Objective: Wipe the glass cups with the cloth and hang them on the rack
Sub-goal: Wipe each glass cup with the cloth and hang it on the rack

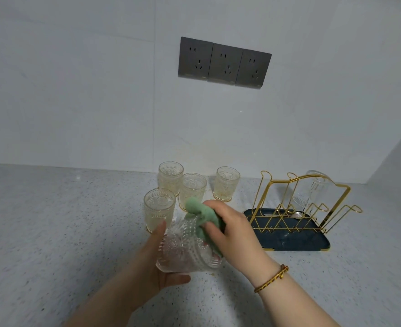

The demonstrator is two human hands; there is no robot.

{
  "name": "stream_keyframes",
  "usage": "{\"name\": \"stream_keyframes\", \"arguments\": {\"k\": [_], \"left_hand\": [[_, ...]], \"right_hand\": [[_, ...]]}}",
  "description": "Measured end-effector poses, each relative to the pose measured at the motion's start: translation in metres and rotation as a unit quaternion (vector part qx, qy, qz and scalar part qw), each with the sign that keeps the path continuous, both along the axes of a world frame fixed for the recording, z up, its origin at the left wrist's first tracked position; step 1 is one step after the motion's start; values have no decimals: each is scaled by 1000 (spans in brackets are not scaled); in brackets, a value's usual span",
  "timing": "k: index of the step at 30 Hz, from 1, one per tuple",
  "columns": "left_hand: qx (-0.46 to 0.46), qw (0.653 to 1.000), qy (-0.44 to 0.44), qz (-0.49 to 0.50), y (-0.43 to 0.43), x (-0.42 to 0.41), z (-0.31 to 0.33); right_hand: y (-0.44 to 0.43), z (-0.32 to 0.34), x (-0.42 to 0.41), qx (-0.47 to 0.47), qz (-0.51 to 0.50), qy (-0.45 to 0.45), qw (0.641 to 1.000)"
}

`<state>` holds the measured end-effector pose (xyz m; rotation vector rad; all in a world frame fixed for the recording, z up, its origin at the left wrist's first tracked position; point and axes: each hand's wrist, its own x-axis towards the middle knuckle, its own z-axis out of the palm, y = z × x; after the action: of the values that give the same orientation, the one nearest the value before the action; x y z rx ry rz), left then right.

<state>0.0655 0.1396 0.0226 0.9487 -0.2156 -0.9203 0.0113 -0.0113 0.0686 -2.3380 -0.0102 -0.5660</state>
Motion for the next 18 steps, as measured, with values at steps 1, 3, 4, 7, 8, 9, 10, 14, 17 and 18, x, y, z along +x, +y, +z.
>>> {"name": "stream_keyframes", "arguments": {"k": [1, 3, 4, 7, 8, 9, 10, 14, 17, 18], "left_hand": [[-2, 1000, -6, 13, -1, -1, 1], [-7, 998, -33, 57, -3, -2, 1], [-14, 995, -50, 79, -3, -2, 2], [-31, 989, -97, 109, -2, -1, 8], [-35, 989, -87, 112, -1, -2, 10], [-40, 992, -65, 102, -2, -3, 10], [-37, 995, -38, 82, -2, -4, 9], [15, 999, 43, -28, 1, -5, -4], [12, 1000, 8, 12, -2, -5, -4], [-3, 999, -17, 35, -2, -4, -4]], "right_hand": [[0, -1, 0, 5, -8, 4, 1000], [-1, -5, 2, 68, -49, 29, 996], [-1, -7, 4, 117, -68, 47, 990], [0, -12, 7, 219, -95, 80, 968], [2, -12, 7, 220, -92, 77, 968], [2, -10, 5, 213, -79, 68, 971], [2, -8, 4, 191, -61, 55, 978], [3, -1, -2, 9, 16, 10, 1000], [-1, -6, -1, 29, -12, 8, 999], [-2, -8, -1, 71, -40, 20, 997]]}}
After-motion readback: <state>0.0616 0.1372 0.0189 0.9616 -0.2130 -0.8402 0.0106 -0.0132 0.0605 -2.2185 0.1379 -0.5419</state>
